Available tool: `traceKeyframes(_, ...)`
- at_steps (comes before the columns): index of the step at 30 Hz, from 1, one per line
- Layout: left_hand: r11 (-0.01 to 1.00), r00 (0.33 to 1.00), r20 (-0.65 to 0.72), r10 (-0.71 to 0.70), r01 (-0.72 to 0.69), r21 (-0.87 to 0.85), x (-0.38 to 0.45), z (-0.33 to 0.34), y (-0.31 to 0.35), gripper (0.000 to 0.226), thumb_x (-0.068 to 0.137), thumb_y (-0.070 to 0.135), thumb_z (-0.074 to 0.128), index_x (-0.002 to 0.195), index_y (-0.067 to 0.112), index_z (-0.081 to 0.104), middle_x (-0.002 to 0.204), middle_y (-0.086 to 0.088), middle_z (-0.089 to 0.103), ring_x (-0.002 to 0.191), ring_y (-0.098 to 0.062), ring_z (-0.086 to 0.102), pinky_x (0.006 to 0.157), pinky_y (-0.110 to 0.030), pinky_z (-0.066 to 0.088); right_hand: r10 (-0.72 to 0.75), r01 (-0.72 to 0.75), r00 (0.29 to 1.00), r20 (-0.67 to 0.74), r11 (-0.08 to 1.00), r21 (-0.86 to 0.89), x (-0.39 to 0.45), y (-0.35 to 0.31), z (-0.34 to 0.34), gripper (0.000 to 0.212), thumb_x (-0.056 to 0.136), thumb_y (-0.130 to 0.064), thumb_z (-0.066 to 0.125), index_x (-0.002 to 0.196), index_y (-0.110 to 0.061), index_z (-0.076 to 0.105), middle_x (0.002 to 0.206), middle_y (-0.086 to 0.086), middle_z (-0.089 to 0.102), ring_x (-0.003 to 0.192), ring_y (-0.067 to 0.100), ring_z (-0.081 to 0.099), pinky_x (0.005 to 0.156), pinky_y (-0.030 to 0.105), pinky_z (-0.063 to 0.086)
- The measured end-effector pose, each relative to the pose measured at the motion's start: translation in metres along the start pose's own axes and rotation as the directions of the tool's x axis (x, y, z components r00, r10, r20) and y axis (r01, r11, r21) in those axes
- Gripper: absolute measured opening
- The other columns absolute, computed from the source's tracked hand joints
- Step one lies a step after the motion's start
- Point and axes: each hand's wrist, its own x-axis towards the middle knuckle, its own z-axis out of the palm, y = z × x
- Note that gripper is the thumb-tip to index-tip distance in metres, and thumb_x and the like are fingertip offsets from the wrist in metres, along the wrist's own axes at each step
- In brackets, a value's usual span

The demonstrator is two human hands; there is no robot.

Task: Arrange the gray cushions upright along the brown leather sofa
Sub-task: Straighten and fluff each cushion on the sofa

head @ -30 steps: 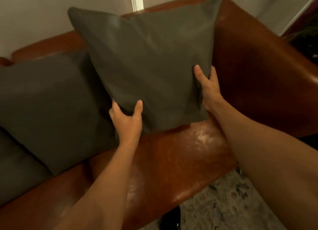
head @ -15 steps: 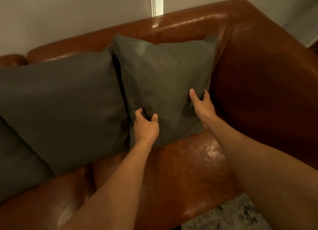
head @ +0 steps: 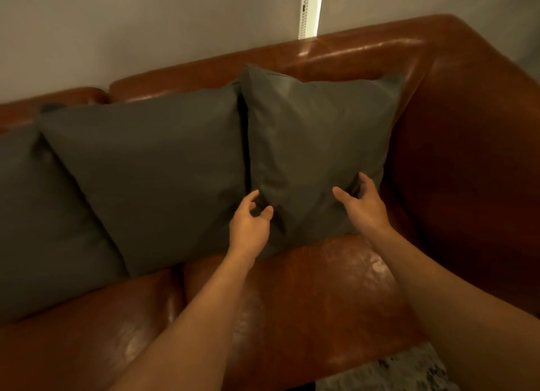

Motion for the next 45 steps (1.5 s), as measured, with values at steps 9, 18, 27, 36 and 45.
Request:
traceKeyframes(9,0.999,0.997,-0.073,0.004,-0.007,-0.042,-0.002,-0.082,-0.004,0.049,0.099,0.027,0.065,0.146,0.031,0.054,0.132,0.004,0.058,0.128,-0.022,0.058,0.11,-0.05,0.051,-0.016,0.016,1.0,-0.015,1.0,0.006,-0.055,-0.026,0.049,0.072,0.088,-0.034,0.075,0.151,-0.021,0.044,0.15,0.006,0.054,0.135,0.023,0.053,0.114,0.042,0.041)
traceKeyframes(18,0.996,0.989,-0.146,0.029,-0.041,-0.075,0.004,-0.191,-0.016,0.049,0.099,0.03,0.064,0.147,0.03,0.053,0.131,0.002,0.065,0.12,-0.021,0.063,0.107,-0.048,0.052,-0.076,0.071,0.984,0.161,0.997,0.033,-0.123,-0.08,0.153,0.065,0.091,-0.027,0.073,0.15,-0.02,0.046,0.152,0.007,0.051,0.136,0.02,0.051,0.113,0.037,0.041)
traceKeyframes(27,0.995,0.974,-0.226,0.006,-0.028,-0.097,0.016,-0.321,-0.046,0.051,0.101,0.028,0.063,0.15,0.025,0.05,0.134,-0.003,0.065,0.123,-0.022,0.062,0.109,-0.049,0.051,-0.109,0.11,0.953,0.282,0.994,0.011,-0.179,-0.121,0.279,0.063,0.089,-0.035,0.073,0.146,-0.024,0.05,0.147,0.004,0.055,0.132,0.018,0.054,0.113,0.039,0.042)
traceKeyframes(36,0.998,0.951,-0.308,-0.043,0.028,-0.052,0.036,-0.441,-0.086,0.039,0.101,0.029,0.063,0.139,0.023,0.058,0.121,0.001,0.064,0.11,-0.019,0.06,0.098,-0.038,0.051,-0.094,0.115,0.914,0.395,0.993,-0.029,-0.221,-0.136,0.394,0.068,0.088,-0.038,0.075,0.148,-0.022,0.048,0.15,0.006,0.053,0.133,0.019,0.053,0.109,0.033,0.043)
traceKeyframes(45,1.0,0.848,-0.531,0.002,0.006,0.013,0.05,-0.515,-0.127,0.033,0.088,0.038,0.078,0.106,0.02,0.058,0.113,-0.009,0.065,0.102,-0.026,0.064,0.085,-0.036,0.052,-0.093,0.106,0.932,0.352,0.994,-0.021,-0.227,-0.128,0.471,0.102,0.073,-0.05,0.085,0.155,-0.018,0.033,0.155,0.007,0.046,0.136,0.023,0.051,0.111,0.037,0.044)
